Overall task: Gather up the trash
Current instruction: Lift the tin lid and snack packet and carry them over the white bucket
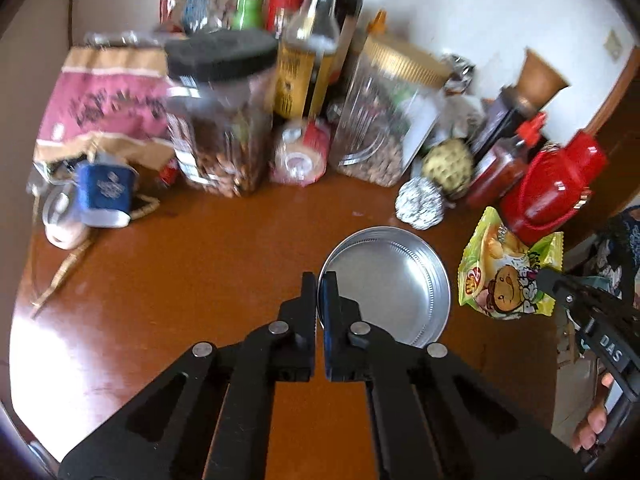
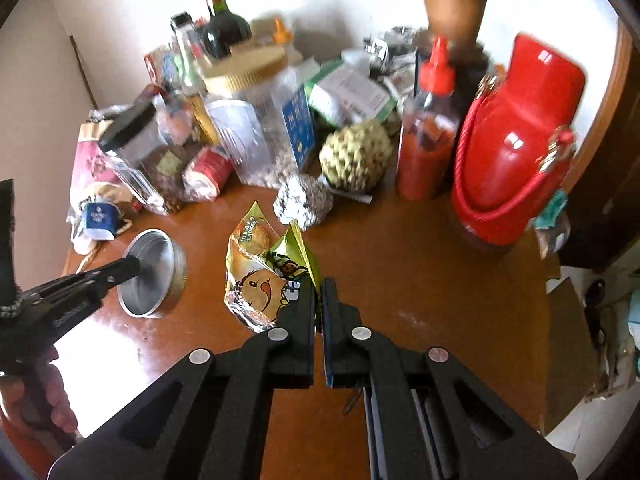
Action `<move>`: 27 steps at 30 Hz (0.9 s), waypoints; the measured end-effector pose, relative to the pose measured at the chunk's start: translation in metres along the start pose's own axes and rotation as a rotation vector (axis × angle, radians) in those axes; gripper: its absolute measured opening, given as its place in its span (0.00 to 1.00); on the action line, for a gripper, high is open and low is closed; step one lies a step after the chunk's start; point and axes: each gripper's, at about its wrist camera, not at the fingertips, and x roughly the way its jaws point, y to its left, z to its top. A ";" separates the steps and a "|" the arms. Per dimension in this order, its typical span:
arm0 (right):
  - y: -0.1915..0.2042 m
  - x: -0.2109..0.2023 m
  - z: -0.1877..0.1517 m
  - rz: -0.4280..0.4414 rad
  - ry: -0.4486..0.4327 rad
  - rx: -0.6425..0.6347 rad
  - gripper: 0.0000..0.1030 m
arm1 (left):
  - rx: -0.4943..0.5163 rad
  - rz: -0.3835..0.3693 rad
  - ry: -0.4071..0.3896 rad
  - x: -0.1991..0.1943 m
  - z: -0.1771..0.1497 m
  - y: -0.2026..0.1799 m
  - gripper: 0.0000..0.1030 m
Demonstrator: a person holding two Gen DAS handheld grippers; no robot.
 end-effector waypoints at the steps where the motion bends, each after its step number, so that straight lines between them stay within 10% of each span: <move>1: 0.002 -0.006 -0.001 -0.004 -0.012 0.009 0.03 | 0.015 -0.007 -0.012 -0.012 0.001 0.001 0.01; 27: 0.082 -0.201 -0.095 -0.142 -0.304 0.175 0.03 | 0.202 -0.183 -0.261 -0.231 -0.075 0.032 0.01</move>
